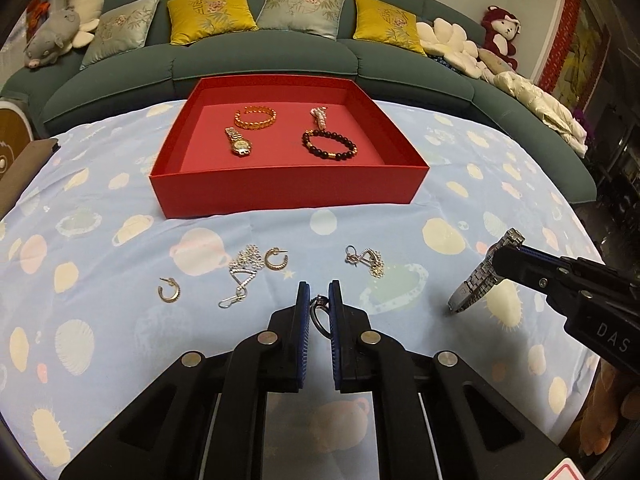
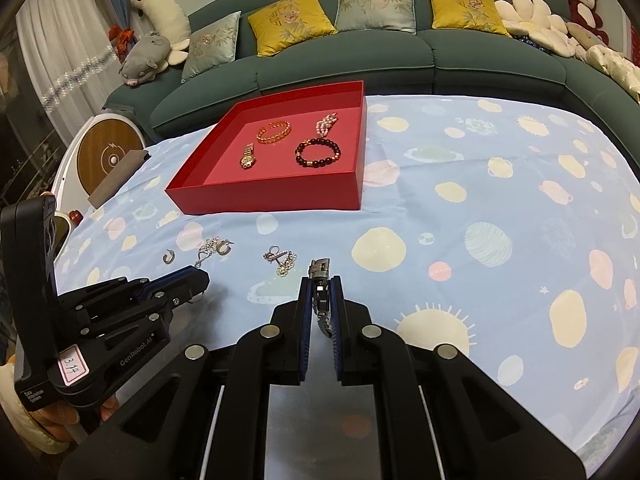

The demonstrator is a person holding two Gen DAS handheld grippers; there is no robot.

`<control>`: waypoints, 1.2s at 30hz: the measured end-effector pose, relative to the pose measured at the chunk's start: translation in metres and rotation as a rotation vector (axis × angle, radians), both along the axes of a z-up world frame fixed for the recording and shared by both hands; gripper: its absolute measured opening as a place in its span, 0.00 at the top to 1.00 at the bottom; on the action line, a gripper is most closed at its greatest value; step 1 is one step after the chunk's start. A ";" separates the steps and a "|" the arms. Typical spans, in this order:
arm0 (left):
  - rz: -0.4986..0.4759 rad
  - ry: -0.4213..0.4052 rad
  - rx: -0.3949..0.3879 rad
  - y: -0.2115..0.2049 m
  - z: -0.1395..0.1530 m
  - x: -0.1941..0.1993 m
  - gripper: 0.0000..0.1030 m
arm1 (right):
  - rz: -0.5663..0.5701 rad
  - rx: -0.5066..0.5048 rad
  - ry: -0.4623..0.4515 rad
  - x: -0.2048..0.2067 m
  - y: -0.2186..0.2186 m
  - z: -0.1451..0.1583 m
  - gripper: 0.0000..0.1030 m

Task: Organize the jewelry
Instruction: 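Carry the silver watch into the red box and open the right tool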

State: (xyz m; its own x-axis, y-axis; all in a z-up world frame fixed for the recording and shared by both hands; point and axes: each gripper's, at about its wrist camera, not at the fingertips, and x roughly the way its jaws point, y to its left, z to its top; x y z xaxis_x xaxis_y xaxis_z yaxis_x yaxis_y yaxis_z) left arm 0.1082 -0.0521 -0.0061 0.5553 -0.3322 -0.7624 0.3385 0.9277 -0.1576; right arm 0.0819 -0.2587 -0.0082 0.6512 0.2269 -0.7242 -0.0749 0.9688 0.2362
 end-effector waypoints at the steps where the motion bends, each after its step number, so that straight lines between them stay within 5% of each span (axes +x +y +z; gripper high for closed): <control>1: 0.008 -0.003 -0.005 0.004 0.002 0.001 0.94 | 0.004 0.001 -0.005 0.001 0.003 0.002 0.92; 12: 0.114 -0.043 -0.064 0.042 0.046 0.033 0.93 | 0.048 0.052 -0.081 0.030 0.035 0.043 0.92; 20: 0.118 -0.079 -0.058 0.047 0.079 0.108 0.93 | 0.067 0.036 -0.143 0.083 0.049 0.081 0.92; 28: 0.116 -0.019 -0.085 0.032 0.049 0.164 0.93 | 0.053 0.035 -0.097 0.155 0.052 0.063 0.92; 36: 0.092 0.057 -0.012 0.028 0.007 0.171 0.93 | 0.059 0.006 0.013 0.171 0.060 0.015 0.92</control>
State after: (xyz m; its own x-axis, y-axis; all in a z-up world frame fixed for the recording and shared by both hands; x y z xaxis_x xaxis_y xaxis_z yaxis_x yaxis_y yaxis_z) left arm 0.2789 -0.0244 0.0011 0.5399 -0.2912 -0.7897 0.2423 0.9523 -0.1856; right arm 0.2530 -0.1986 0.0064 0.6272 0.2694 -0.7308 -0.1292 0.9613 0.2435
